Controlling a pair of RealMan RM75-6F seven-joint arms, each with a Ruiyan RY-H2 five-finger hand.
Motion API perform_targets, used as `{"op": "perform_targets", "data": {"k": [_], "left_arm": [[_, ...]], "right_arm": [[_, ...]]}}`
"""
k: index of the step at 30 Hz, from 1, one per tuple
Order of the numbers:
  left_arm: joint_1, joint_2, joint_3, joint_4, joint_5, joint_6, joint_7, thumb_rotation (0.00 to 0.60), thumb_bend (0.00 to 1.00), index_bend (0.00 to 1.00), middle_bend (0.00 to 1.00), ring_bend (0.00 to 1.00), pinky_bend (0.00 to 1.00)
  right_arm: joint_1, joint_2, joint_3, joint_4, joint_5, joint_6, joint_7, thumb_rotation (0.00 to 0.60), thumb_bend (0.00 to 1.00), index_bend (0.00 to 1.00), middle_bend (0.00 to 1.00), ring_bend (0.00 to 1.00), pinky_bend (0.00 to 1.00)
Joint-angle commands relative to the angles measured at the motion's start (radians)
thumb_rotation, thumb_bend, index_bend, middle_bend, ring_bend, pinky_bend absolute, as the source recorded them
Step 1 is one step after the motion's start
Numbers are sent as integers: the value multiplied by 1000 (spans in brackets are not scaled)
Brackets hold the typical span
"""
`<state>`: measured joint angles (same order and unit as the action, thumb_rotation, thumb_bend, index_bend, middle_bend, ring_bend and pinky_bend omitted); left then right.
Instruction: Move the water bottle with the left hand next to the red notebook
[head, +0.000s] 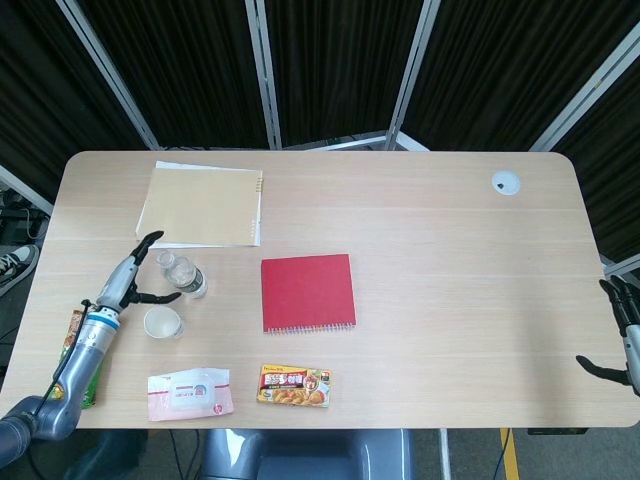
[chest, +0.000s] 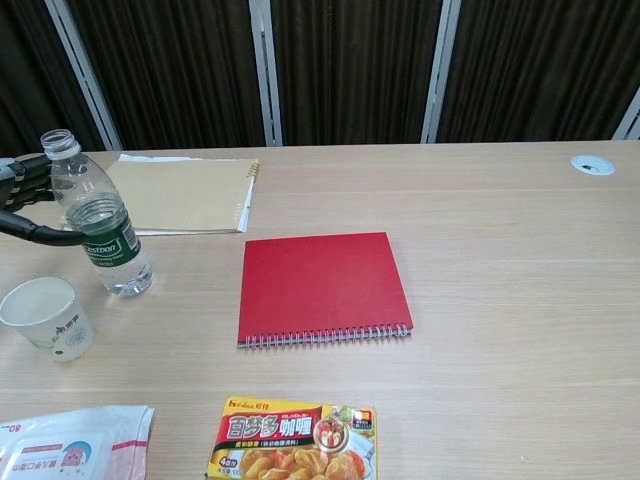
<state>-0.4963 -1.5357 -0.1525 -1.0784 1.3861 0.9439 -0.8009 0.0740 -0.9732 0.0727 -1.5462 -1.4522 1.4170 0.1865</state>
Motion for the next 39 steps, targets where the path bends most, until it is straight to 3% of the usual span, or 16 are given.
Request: {"op": "perform_targets", "data": {"k": [1, 18, 26, 30, 35, 39], "left_arm": [[-21, -23, 1, 38, 8, -20, -28, 600, 0, 0, 0, 0, 0], [-111, -109, 19, 208, 56, -104, -234, 600, 0, 4, 0, 0, 0], [-139, -143, 33, 269, 79, -117, -352, 600, 18, 104, 47, 0, 11], [-150, -161, 38, 300, 84, -120, -405, 600, 123, 178, 132, 11, 73], [-159, -178, 44, 327, 92, -116, -442, 600, 391, 367, 346, 174, 202], [-162, -188, 41, 335, 90, -105, -465, 600, 517, 478, 435, 250, 280]], "right_arm": [[2, 4, 1, -3, 6, -6, -2, 600, 0, 0, 0, 0, 0], [18, -7, 11, 9, 55, -54, -30, 600, 0, 0, 0, 0, 0], [21, -13, 15, 16, 70, -65, -41, 600, 0, 0, 0, 0, 0], [23, -15, 17, 19, 78, -71, -43, 600, 0, 0, 0, 0, 0], [24, -17, 17, 23, 81, -76, -43, 600, 0, 0, 0, 0, 0], [25, -18, 17, 24, 82, -79, -42, 600, 0, 0, 0, 0, 0]]}}
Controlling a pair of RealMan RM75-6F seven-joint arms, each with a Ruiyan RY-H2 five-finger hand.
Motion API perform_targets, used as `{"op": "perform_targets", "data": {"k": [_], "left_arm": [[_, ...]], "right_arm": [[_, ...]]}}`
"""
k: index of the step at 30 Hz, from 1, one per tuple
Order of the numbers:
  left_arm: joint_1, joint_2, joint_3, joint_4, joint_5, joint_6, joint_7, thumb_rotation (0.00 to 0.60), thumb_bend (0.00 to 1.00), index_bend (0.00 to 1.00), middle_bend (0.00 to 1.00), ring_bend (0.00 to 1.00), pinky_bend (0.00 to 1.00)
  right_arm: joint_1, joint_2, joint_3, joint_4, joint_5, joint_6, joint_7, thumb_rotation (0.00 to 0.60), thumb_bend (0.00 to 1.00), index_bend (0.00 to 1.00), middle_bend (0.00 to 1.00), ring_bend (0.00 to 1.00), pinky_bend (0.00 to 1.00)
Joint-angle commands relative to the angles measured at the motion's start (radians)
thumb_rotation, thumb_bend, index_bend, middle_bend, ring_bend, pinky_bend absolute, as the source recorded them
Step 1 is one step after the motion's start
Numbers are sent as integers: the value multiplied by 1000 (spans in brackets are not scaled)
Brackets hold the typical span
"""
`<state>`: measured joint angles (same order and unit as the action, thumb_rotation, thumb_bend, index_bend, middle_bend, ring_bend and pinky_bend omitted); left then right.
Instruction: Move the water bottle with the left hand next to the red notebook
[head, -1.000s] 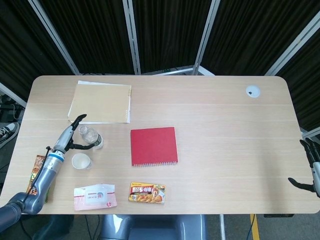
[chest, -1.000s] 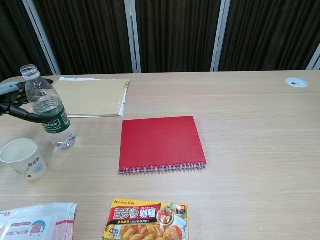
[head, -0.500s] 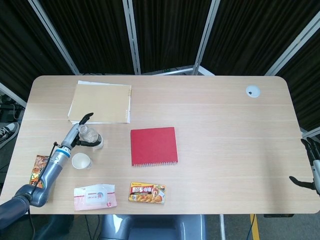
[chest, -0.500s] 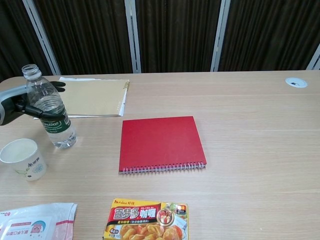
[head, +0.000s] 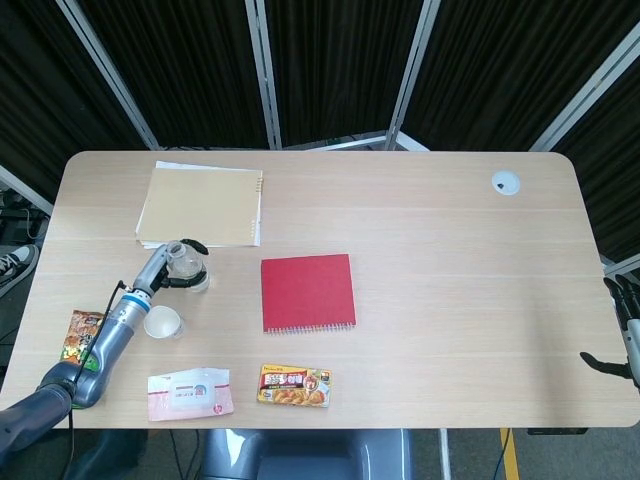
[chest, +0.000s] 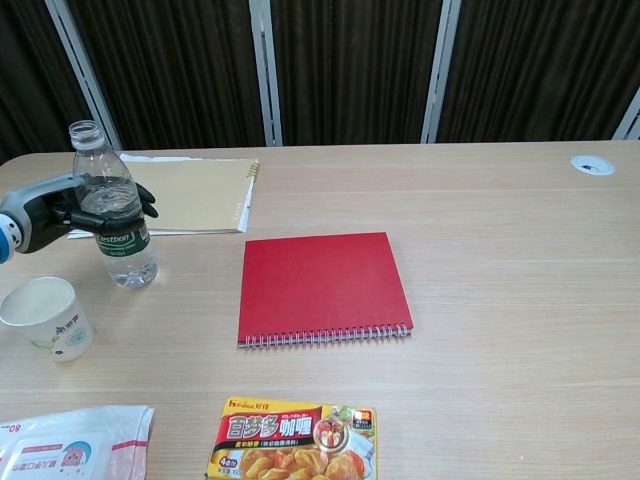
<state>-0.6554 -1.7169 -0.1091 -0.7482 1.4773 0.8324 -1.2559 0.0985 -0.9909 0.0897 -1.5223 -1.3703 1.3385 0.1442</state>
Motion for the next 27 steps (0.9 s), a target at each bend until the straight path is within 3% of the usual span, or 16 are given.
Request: {"op": "perform_targets", "data": {"k": [1, 7, 15, 21, 27], "left_arm": [[-4, -8, -5, 0, -4, 8, -25, 600, 550, 507, 457, 269, 296], [-14, 8, -13, -35, -3, 26, -57, 600, 587, 544, 492, 299, 322], [-56, 139, -27, -190, 14, 29, -32, 600, 587, 553, 498, 306, 331], [-96, 297, -12, -322, 43, -8, 91, 600, 587, 552, 498, 306, 333], [-93, 405, 37, -359, 49, -55, 273, 600, 587, 553, 498, 306, 337]], "right_arm": [[1, 0, 0, 0, 0, -2, 1, 600, 0, 0, 0, 0, 0], [0, 0, -1, 0, -1, 0, -1, 600, 0, 0, 0, 0, 0], [-4, 2, -2, -5, -1, 3, -3, 600, 0, 0, 0, 0, 0], [-5, -2, -2, -4, 3, 2, -14, 600, 0, 0, 0, 0, 0], [-8, -2, -2, -12, 3, 11, -25, 600, 0, 0, 0, 0, 0]]}}
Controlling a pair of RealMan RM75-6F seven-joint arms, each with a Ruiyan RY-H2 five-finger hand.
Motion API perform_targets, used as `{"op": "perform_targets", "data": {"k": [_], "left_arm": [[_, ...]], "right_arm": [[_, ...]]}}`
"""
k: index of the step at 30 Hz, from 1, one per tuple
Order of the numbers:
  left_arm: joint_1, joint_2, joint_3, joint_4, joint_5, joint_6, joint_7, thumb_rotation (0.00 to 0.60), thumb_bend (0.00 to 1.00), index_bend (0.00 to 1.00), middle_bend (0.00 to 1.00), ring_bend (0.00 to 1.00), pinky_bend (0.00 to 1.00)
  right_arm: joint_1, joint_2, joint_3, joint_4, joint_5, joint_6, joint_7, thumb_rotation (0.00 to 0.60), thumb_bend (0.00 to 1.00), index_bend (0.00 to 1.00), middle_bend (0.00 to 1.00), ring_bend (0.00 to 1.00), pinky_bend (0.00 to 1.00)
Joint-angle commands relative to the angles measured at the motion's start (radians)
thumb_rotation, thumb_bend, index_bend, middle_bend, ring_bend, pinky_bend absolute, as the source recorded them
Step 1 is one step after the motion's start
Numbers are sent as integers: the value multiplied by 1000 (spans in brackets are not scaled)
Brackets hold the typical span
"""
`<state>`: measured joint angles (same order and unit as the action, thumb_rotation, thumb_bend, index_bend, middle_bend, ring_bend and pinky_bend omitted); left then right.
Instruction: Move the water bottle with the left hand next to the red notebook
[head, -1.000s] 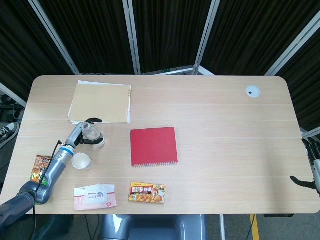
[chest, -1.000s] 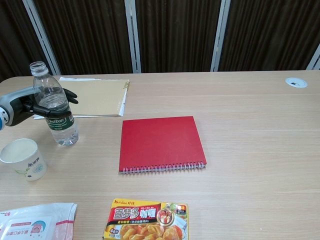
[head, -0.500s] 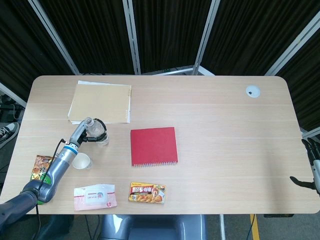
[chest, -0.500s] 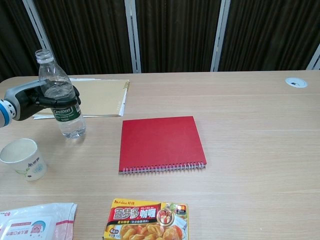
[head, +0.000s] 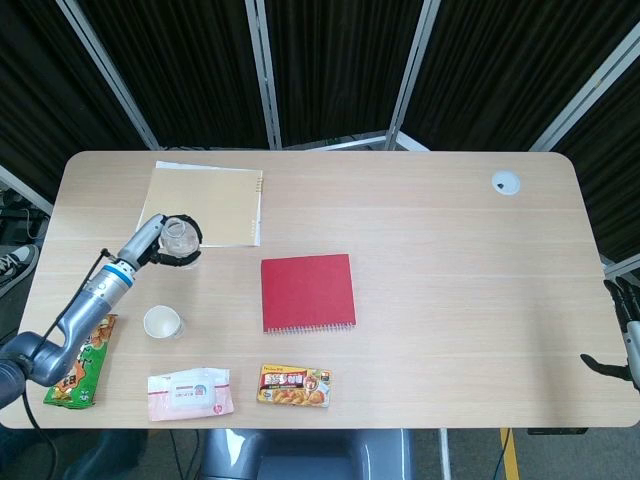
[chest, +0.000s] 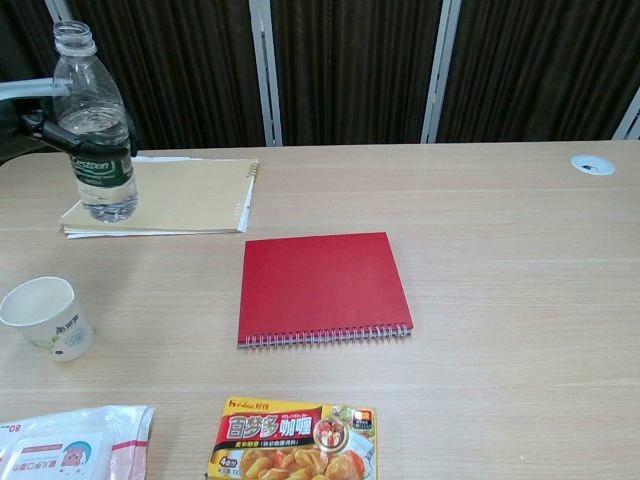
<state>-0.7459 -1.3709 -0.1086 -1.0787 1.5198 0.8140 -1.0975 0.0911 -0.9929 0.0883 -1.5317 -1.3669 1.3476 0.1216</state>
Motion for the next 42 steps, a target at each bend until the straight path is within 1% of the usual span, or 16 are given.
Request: {"op": "perform_targets", "data": {"k": [1, 3, 6, 8, 10, 20, 32, 42], "left_arm": [[0, 65, 46, -21, 8, -41, 148, 600, 587, 553, 498, 306, 339], [8, 73, 65, -9, 9, -51, 222, 600, 587, 553, 498, 306, 339], [23, 79, 92, -3, 10, -57, 290, 600, 587, 553, 498, 306, 340], [42, 74, 115, 7, 17, -44, 348, 600, 586, 553, 498, 306, 340], [55, 65, 128, 17, 20, -32, 378, 600, 586, 554, 498, 306, 340], [93, 33, 170, 102, 49, 24, 488, 600, 587, 558, 499, 306, 340], [111, 6, 204, 199, 66, 40, 518, 600, 587, 565, 500, 306, 340], [129, -21, 233, 303, 97, 75, 619, 600, 587, 572, 500, 306, 340]], "right_arm": [[-1, -1, -1, -3, -2, 2, -4, 600, 0, 0, 0, 0, 0], [-1, -1, -2, -5, -4, 2, -7, 600, 0, 0, 0, 0, 0], [-3, -2, -3, -5, -5, 7, -14, 600, 0, 0, 0, 0, 0], [-8, -2, -3, -8, -7, 18, -21, 600, 0, 0, 0, 0, 0], [-12, -2, -2, -10, -9, 28, -26, 600, 0, 0, 0, 0, 0], [-26, 3, -2, -11, -13, 49, -15, 600, 0, 0, 0, 0, 0], [-30, -1, -2, -2, -10, 51, -21, 600, 0, 0, 0, 0, 0], [-32, -9, 0, -2, -9, 59, -52, 600, 0, 0, 0, 0, 0]]}}
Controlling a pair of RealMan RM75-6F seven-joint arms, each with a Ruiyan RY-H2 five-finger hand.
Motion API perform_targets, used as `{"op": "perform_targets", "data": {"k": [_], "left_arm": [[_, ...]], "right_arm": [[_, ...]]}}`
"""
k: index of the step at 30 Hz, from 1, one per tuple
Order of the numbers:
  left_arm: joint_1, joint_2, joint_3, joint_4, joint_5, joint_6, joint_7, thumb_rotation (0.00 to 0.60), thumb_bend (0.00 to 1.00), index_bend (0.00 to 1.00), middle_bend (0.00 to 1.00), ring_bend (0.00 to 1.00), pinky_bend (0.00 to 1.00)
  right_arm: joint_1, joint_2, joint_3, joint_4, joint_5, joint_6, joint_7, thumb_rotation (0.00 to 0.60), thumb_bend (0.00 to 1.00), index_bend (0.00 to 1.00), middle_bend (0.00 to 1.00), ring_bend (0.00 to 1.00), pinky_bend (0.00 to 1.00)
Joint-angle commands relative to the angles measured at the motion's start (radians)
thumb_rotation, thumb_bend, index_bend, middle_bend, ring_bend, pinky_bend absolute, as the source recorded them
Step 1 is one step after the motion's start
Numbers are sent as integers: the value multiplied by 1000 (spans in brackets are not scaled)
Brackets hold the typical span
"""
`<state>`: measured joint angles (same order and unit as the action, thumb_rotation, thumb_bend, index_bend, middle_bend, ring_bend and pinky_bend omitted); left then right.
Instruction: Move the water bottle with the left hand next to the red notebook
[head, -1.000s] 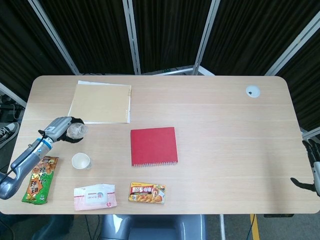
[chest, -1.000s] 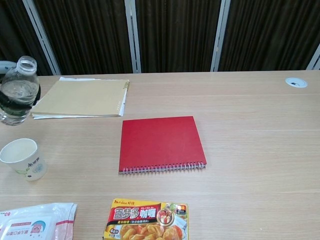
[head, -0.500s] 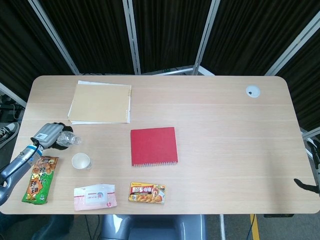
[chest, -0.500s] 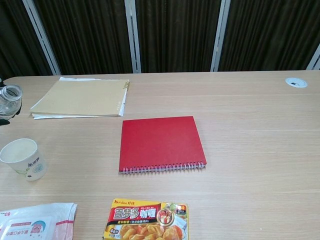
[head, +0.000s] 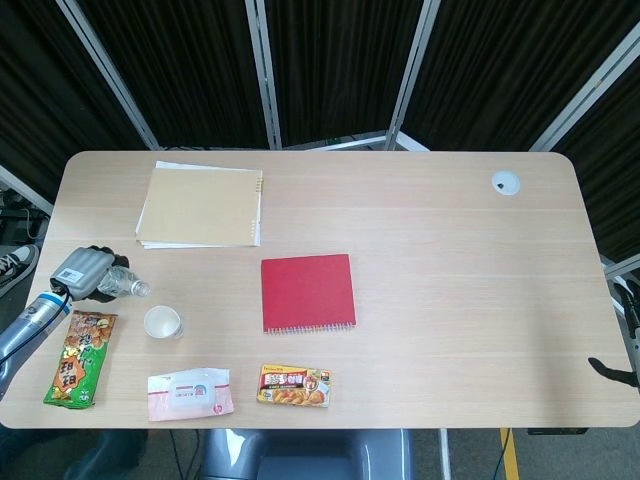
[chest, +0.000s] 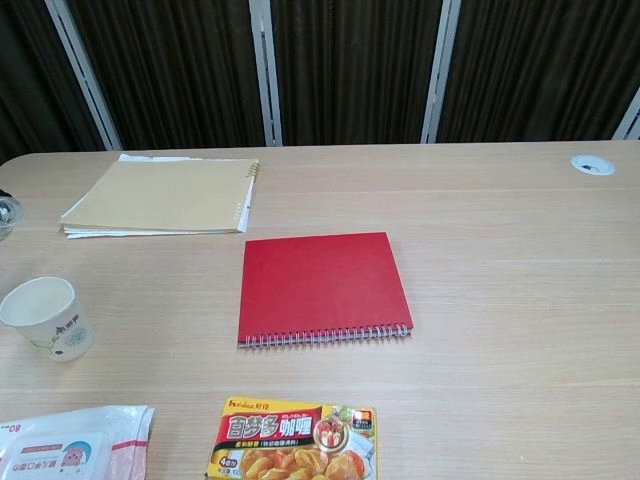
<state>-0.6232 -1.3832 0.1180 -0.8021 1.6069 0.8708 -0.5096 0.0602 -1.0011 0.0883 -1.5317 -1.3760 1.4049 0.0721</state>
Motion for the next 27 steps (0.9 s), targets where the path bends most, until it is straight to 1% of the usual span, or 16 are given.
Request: {"op": "perform_targets", "data": {"k": [1, 5, 11, 27], "left_arm": [[8, -11, 7, 34, 13, 25, 41, 600, 587, 573, 500, 306, 340], [14, -20, 7, 60, 26, 69, 97, 600, 587, 573, 500, 306, 340], [23, -39, 1, 88, 31, 108, 173, 600, 587, 573, 500, 306, 341], [24, -80, 16, 131, 55, 135, 271, 600, 587, 573, 499, 306, 341]], "right_arm": [[-1, -1, 0, -3, 0, 2, -5, 600, 0, 0, 0, 0, 0], [-2, -1, 1, -9, 1, 4, -9, 600, 0, 0, 0, 0, 0], [-3, 0, 0, -9, 4, -2, -6, 600, 0, 0, 0, 0, 0], [-4, -1, 3, -5, 10, -4, -8, 600, 0, 0, 0, 0, 0]]}}
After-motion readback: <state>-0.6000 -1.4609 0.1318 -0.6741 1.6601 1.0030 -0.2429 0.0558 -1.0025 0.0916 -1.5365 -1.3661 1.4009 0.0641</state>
